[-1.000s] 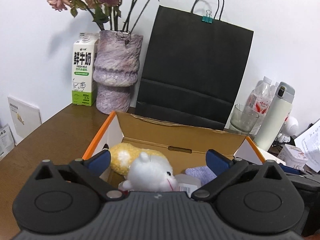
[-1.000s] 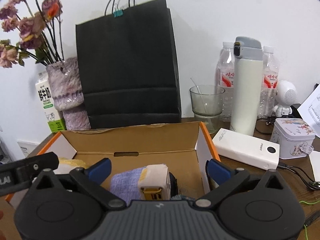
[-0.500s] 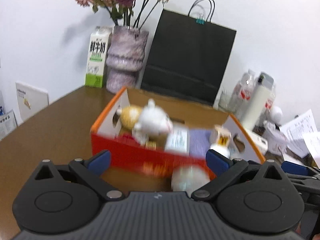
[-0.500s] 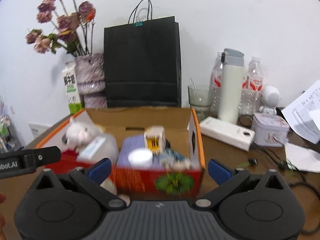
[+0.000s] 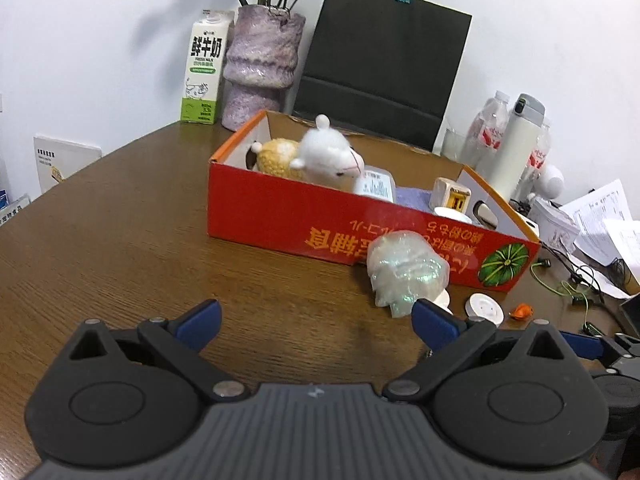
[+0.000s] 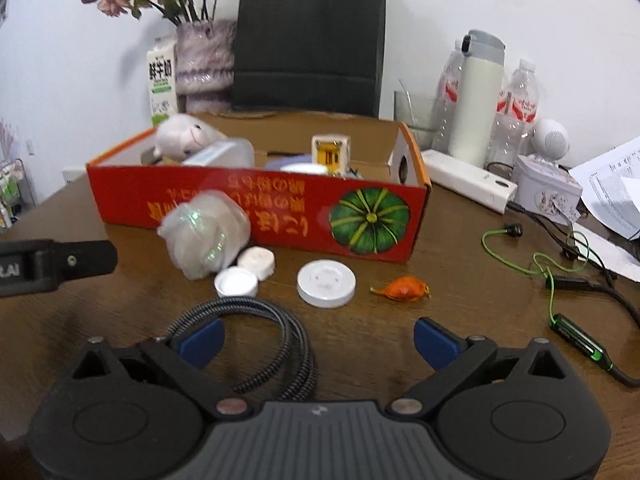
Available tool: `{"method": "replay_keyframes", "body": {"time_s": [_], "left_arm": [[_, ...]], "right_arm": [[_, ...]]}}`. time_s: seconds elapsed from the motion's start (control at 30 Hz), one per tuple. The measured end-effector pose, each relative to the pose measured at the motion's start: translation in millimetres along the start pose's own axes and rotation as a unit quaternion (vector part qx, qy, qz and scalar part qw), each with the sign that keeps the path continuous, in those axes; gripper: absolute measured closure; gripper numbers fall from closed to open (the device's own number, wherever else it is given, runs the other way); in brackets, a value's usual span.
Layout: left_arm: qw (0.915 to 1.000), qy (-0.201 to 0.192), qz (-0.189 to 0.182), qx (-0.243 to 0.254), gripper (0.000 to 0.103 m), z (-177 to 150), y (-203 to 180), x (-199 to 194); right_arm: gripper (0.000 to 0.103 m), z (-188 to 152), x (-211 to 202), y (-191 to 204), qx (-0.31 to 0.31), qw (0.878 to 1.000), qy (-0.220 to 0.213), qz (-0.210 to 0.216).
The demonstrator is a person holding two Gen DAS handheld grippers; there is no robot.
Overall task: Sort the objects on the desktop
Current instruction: 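Grasp the clear plastic bag with the left gripper while the right grasps the braided cable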
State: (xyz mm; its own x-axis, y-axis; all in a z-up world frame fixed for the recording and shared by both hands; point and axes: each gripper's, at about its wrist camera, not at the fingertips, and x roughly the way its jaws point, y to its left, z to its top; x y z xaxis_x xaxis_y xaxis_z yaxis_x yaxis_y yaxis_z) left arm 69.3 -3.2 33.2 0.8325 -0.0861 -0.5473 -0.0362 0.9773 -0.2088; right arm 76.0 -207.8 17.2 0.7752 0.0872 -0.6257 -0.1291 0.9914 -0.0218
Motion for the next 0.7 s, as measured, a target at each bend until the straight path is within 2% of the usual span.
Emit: {"method": "replay_keyframes", "body": {"time_s": [0.07,0.2,0.23,0.27,0.3,0.33,0.37,0.53,0.7], "left_arm": [[1.0,0.0,-0.002,0.003,0.0,-1.7,-1.8,0.2],[1.0,0.002,-0.004,0.005,0.0,-1.7,-3.5,1.2],[1.0,0.003,-0.004,0.006,0.0,-1.7,-4.0,1.9],[1.0,0.004,-0.004,0.007,0.0,-1.4,-5.1,2.9],[0.9999,0.007,-0.004,0.008,0.0,-0.9,-6.8,4.8],[0.9999,0.009,-0.004,0.011,0.0,-0.4,-8.6,6.2],[0.9998,0.011,-0.004,0.013,0.0,0.0,-11.3,7.7],[0.9994,0.009,-0.011,0.032,0.0,5.9,-30.0,15.6],[0.9987,0.013,-0.009,0.047,0.0,12.0,-52.2,33.6]], "right_arm": [[0.019,-0.9,4.2,-1.7,0.004,1.0,0.008,0.003],[0.031,-3.4,8.6,-2.9,0.009,1.0,0.012,0.01],[0.038,-3.6,7.9,-3.1,0.01,1.0,0.011,0.015],[0.051,-3.8,7.1,-3.0,0.008,1.0,0.009,0.019],[0.058,-4.0,5.8,-1.9,0.004,1.0,0.007,0.024],[0.078,-3.5,4.6,-1.2,0.001,1.0,0.004,0.029],[0.088,-3.0,4.2,-1.8,0.003,0.999,0.004,0.033],[0.089,-0.8,2.9,-21.4,0.045,0.999,-0.002,0.026],[0.089,5.2,-7.4,-45.1,0.082,0.996,-0.037,-0.001]]}}
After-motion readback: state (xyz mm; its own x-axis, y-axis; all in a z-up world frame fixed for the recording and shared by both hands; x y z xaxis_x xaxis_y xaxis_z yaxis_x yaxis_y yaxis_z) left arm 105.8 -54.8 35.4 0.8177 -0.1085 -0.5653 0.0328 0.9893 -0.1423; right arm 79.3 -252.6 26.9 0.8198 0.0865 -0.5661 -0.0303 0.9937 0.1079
